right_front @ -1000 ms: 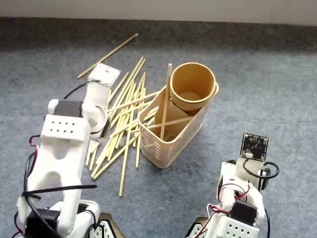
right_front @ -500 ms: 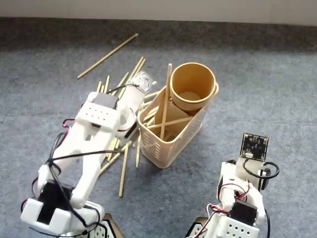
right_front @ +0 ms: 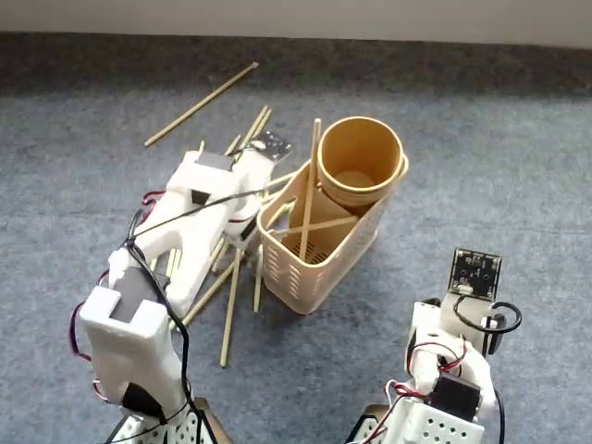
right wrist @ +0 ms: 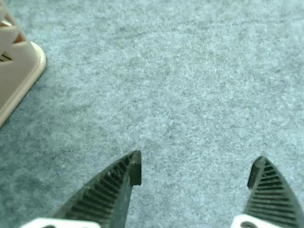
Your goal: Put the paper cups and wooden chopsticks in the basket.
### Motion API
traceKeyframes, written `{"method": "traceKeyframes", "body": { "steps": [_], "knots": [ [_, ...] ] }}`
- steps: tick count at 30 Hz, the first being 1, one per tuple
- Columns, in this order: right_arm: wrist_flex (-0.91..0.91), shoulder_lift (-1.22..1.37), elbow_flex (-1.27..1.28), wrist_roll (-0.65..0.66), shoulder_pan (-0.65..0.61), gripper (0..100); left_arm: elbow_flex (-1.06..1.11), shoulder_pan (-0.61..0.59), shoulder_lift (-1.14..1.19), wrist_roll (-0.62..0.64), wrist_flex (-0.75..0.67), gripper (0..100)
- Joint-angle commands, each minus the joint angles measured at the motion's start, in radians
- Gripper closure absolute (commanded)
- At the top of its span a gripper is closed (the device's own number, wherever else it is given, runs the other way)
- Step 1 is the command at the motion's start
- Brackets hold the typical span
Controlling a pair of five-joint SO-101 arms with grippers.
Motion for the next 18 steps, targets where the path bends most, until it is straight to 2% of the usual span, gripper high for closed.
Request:
{"method": "traceKeyframes", "body": {
  "steps": [1, 8, 18],
  "knots": [
    [-0.019, -0.008, 0.076, 0.011, 0.007, 65.2, -0.093, -0.047, 0.025, -0.069, -0.006, 99],
    [-0.019, -0.008, 0.076, 0.011, 0.007, 65.2, -0.156, -0.064, -0.021, -0.101, 0.025, 100],
    [-0.021, -0.008, 0.076, 0.011, 0.007, 65.2, -0.364, -0.059, -0.222, -0.101, 0.261, 100]
  ]
}}
